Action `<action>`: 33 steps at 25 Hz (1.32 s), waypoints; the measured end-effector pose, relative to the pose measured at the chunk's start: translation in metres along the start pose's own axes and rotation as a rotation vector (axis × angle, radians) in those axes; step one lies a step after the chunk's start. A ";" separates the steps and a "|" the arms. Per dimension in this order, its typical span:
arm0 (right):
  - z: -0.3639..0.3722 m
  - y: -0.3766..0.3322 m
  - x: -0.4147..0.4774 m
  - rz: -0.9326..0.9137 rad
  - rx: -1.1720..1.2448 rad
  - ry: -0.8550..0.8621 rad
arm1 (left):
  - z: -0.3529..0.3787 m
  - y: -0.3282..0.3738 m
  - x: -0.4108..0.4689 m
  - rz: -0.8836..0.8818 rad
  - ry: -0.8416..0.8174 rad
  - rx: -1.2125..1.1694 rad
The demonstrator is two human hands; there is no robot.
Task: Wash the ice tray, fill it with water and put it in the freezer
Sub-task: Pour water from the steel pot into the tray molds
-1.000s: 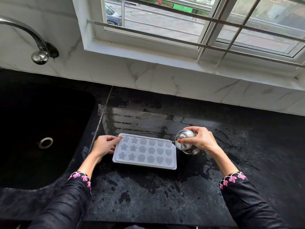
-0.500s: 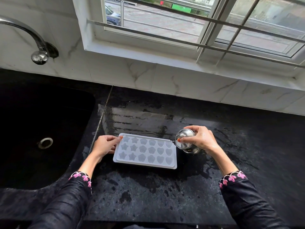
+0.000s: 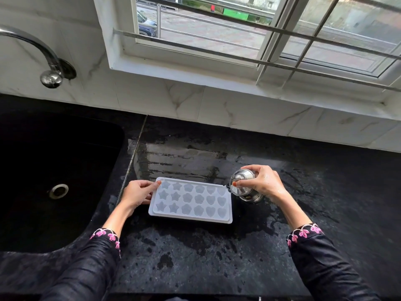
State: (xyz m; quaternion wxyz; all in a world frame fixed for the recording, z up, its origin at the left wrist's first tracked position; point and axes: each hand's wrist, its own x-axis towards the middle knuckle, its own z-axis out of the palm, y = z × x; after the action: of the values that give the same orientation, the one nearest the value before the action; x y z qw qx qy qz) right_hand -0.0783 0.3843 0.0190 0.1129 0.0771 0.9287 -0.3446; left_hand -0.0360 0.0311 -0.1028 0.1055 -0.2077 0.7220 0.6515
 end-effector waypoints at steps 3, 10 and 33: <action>0.000 0.002 0.000 -0.001 0.005 -0.002 | 0.000 0.000 -0.001 0.001 0.000 0.005; -0.004 0.008 -0.001 0.021 0.103 0.003 | 0.000 0.002 -0.002 0.002 -0.003 0.014; -0.002 -0.006 -0.002 0.014 0.313 -0.083 | 0.000 0.005 -0.004 -0.005 -0.002 0.006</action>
State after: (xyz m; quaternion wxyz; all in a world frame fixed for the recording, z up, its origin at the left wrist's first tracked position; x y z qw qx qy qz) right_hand -0.0778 0.3805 0.0249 0.1401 0.0861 0.8576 -0.4873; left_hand -0.0350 0.0325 -0.0965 0.1084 -0.2087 0.7233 0.6492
